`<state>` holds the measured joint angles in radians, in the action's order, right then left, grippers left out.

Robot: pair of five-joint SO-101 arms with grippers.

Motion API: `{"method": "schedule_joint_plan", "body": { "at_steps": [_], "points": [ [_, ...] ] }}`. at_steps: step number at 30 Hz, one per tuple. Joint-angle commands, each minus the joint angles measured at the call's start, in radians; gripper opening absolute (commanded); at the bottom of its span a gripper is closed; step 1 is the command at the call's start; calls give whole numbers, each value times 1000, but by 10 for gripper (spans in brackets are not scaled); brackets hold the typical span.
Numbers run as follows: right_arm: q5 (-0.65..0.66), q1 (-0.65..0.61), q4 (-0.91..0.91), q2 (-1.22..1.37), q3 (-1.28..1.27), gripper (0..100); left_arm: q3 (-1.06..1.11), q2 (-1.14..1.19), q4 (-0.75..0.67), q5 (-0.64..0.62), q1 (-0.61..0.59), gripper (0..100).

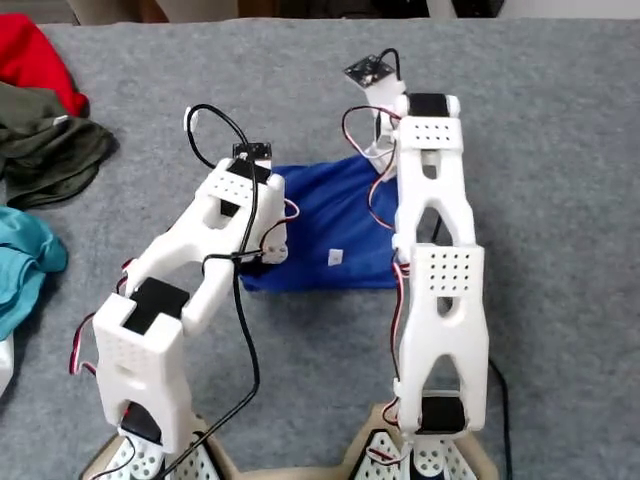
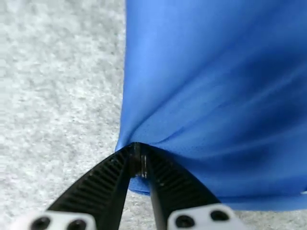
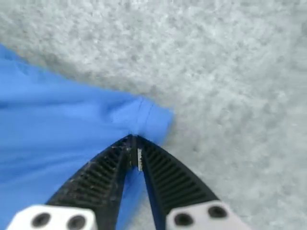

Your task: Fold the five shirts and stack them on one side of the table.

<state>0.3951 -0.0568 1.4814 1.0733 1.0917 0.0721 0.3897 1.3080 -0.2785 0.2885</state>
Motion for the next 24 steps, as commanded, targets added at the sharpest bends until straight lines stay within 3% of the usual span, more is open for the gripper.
{"method": "schedule_joint_plan", "body": {
  "at_steps": [1,6,12,19,24],
  "points": [
    [9,15,43,-10,127,5,-152,-35,77,3,-40,20],
    [9,-12,170,-8,268,5,-446,-82,181,9,-40,20],
    [5,-2,308,-10,403,5,-654,-84,184,9,-40,20],
    [3,18,307,-111,185,5,-612,42,-86,26,-75,20],
    [2,19,307,-306,-85,5,-660,239,-107,38,-87,20]
  ]
}}
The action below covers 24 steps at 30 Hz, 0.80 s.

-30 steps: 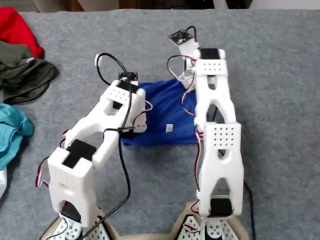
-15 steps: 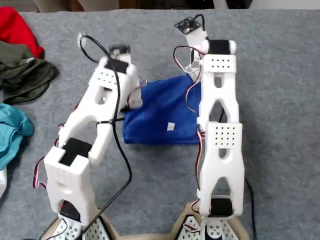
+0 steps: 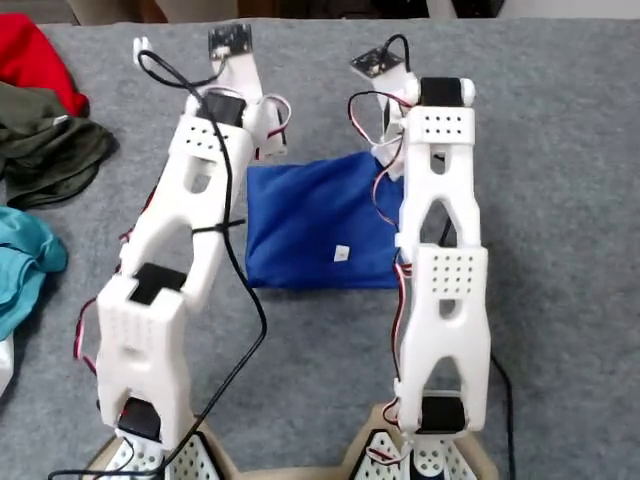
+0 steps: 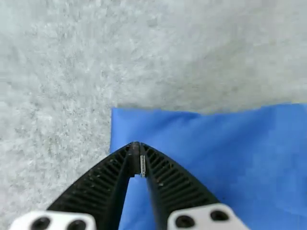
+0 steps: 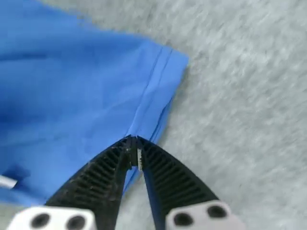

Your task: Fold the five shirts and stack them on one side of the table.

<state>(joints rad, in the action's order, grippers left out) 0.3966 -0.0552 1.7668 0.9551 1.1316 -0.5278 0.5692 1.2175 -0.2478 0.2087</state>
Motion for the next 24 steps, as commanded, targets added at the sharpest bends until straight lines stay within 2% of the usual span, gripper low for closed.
{"method": "schedule_joint_plan", "body": {
  "at_steps": [1,8,16,20,24],
  "points": [
    [0,18,21,-239,-188,5,-83,93,-2,8,-9,20],
    [8,-1,-58,-559,-659,5,-322,260,126,8,-18,20],
    [9,-2,-516,-743,-1379,5,-520,406,216,28,-38,20],
    [9,2,-624,-745,-1524,5,-592,450,255,49,-38,20],
    [9,18,-631,-723,-1572,5,-641,479,273,49,-38,20]
  ]
}}
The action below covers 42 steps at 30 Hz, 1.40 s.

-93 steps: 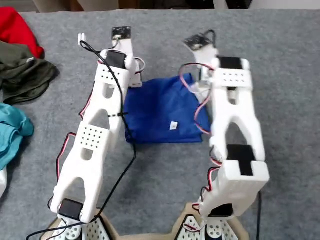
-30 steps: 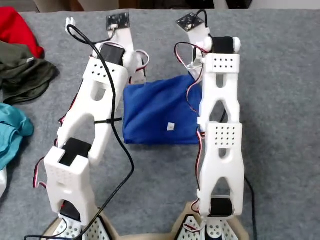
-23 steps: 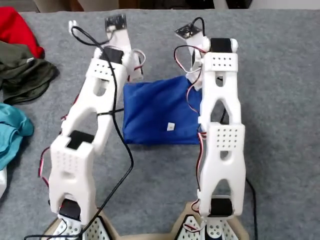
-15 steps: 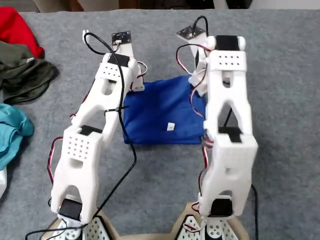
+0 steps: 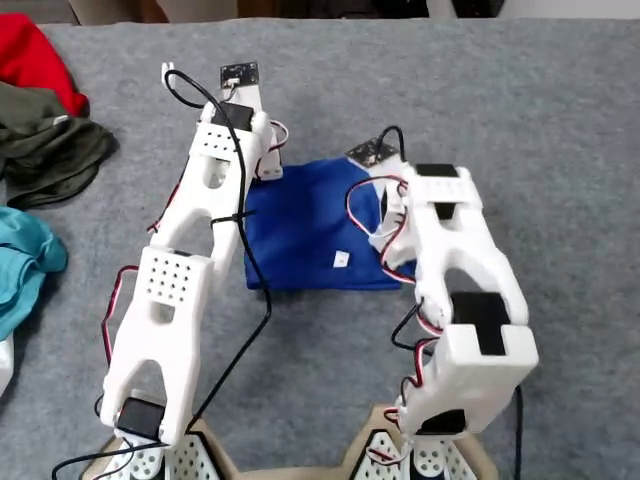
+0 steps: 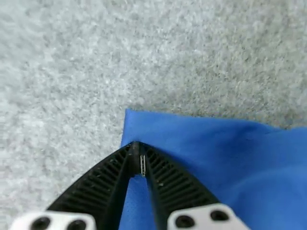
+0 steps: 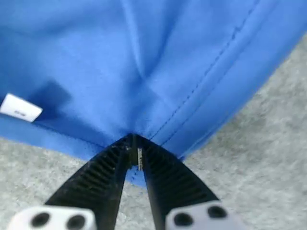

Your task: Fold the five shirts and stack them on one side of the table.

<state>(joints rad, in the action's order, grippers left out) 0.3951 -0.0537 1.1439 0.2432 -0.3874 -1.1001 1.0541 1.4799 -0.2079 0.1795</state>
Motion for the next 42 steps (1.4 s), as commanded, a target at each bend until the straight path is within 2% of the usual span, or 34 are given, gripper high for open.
{"method": "schedule_joint_plan", "body": {
  "at_steps": [1,10,20,27,32,35,42],
  "points": [
    [11,28,-3,-12,-58,5,-75,-1,12,9,-11,20],
    [58,113,43,-13,-58,5,-89,2,11,20,-84,20],
    [57,2,74,-128,21,6,-92,-7,29,37,-75,20],
    [58,-76,178,-288,125,6,-313,-27,212,37,-18,20],
    [57,-71,230,-344,137,6,-408,-21,239,37,20,20],
    [57,-71,187,-349,101,6,-359,-16,235,37,32,20],
    [51,-71,-71,-348,-21,6,-305,31,238,14,28,20]
  ]
}}
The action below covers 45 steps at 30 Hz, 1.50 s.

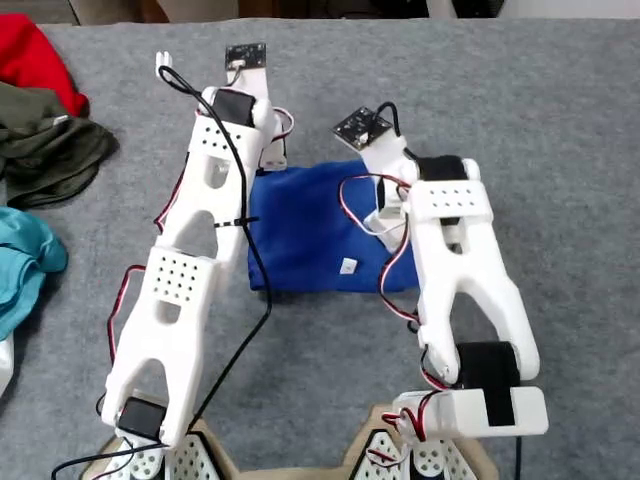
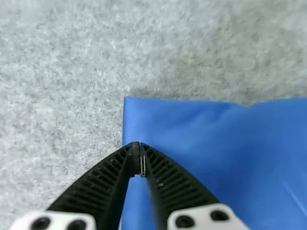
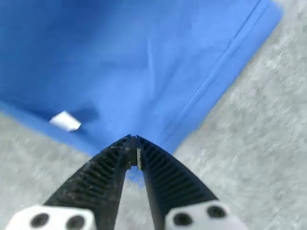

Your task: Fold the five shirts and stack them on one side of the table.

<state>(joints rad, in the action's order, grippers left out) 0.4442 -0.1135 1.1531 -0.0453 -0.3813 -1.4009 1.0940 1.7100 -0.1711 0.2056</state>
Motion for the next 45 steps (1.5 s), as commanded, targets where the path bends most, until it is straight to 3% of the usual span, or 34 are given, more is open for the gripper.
{"method": "schedule_joint_plan", "body": {
  "at_steps": [1,7,17,25,38,45],
  "points": [
    [2,-12,-84,-59,-36,6,-5,-1,5,-29,2,20],
    [-75,35,-126,-59,-134,6,-6,77,-17,-35,6,20],
    [-74,79,-334,62,-282,6,-6,160,-37,-29,-25,20],
    [-26,124,-305,252,-21,6,-6,157,-8,-17,-72,20],
    [-25,134,-41,530,549,6,9,108,49,43,-74,20],
    [-25,127,127,702,903,6,221,-91,51,100,-57,19]
  ]
}}
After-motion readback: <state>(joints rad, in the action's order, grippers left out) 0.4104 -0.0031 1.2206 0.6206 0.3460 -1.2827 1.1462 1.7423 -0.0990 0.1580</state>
